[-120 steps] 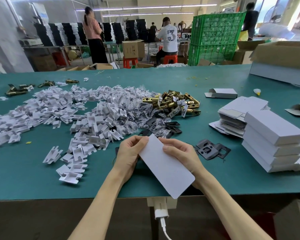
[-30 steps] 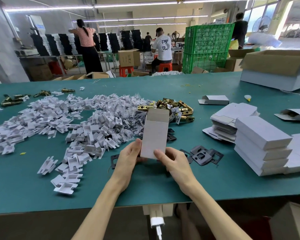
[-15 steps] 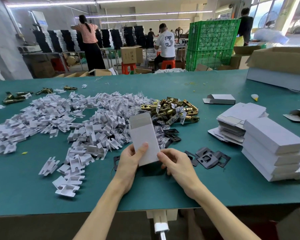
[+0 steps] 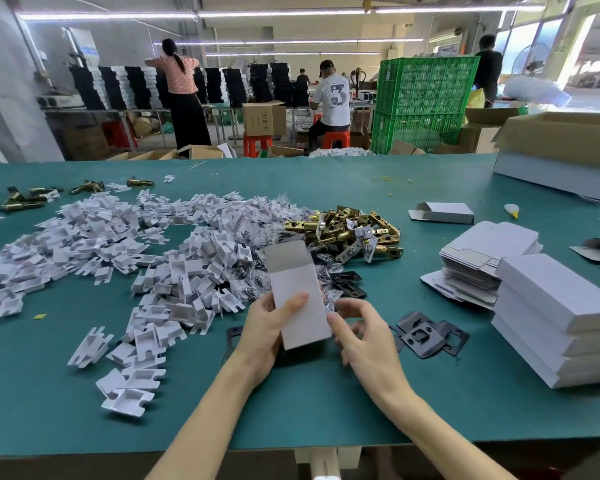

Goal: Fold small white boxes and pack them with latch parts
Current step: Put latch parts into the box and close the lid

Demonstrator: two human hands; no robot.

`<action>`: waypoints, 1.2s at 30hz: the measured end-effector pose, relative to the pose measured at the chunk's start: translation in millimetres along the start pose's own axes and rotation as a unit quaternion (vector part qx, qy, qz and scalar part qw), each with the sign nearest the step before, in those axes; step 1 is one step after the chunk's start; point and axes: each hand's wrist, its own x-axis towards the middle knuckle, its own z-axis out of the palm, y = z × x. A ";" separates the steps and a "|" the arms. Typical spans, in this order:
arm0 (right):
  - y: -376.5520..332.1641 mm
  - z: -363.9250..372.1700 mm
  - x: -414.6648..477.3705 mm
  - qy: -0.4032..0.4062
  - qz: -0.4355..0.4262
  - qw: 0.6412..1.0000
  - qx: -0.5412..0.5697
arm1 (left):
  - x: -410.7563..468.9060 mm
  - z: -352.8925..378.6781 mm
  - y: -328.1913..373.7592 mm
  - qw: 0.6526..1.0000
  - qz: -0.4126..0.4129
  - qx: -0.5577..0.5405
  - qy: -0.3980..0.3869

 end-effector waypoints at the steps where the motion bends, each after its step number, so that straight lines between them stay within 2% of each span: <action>1: -3.1 -0.6 8.7 0.018 -0.020 0.999 -0.029 | 0.3 -0.3 -1.5 1.000 0.000 0.006 0.008; 4: -24.0 -0.3 58.6 0.046 -0.067 0.991 -0.108 | 1.7 1.8 -2.2 1.000 -0.003 0.016 0.021; 6: -39.0 5.5 101.6 0.019 -0.098 0.972 -0.213 | 2.8 1.8 -2.0 0.999 -0.004 0.019 0.025; 10: -52.5 24.5 175.1 -0.049 -0.174 0.894 -0.410 | 4.7 -0.2 -3.6 1.000 -0.004 0.018 0.019; 13: -50.2 44.2 208.5 -0.087 -0.207 0.829 -0.513 | 7.6 -3.2 -6.2 1.000 -0.009 0.024 0.000; 17: -40.5 65.0 223.8 -0.108 -0.196 0.761 -0.609 | 7.7 -4.9 -7.9 1.000 -0.010 0.025 -0.011; 20: -38.1 63.1 217.5 -0.091 -0.226 0.711 -0.660 | 5.8 -4.6 -8.1 1.000 -0.002 0.025 -0.014; 22: -37.7 55.6 209.0 -0.088 -0.243 0.694 -0.672 | 3.7 -3.1 -7.7 1.000 0.001 0.027 -0.012; 24: -42.4 45.6 200.6 -0.073 -0.242 0.713 -0.654 | 1.8 -1.8 -6.9 1.000 0.003 0.025 -0.006; 25: -48.1 40.4 195.6 -0.070 -0.230 0.737 -0.631 | 0.9 -1.1 -5.8 1.000 0.004 0.025 -0.003; 27: -62.3 28.8 187.9 -0.057 -0.185 0.820 -0.538 | -0.1 0.1 -3.1 1.000 0.004 0.025 -0.001; 29: -79.7 15.3 178.0 -0.058 -0.102 0.922 -0.369 | -1.0 0.8 -1.4 1.000 0.003 0.026 -0.001; 30: -88.6 8.8 171.1 -0.064 -0.068 0.959 -0.268 | -1.4 1.2 -0.7 1.000 0.002 0.029 -0.002; 31: -97.3 2.2 162.6 -0.063 -0.049 0.981 -0.177 | -1.8 1.7 -0.4 0.999 0.002 0.033 -0.004; 33: -114.1 -9.9 143.5 -0.037 -0.058 0.994 -0.086 | -3.2 2.4 -0.6 0.999 0.001 0.036 -0.010; 36: -134.3 -20.9 114.3 -0.024 -0.118 0.990 -0.070 | -4.7 3.8 2.0 0.999 0.001 0.035 -0.022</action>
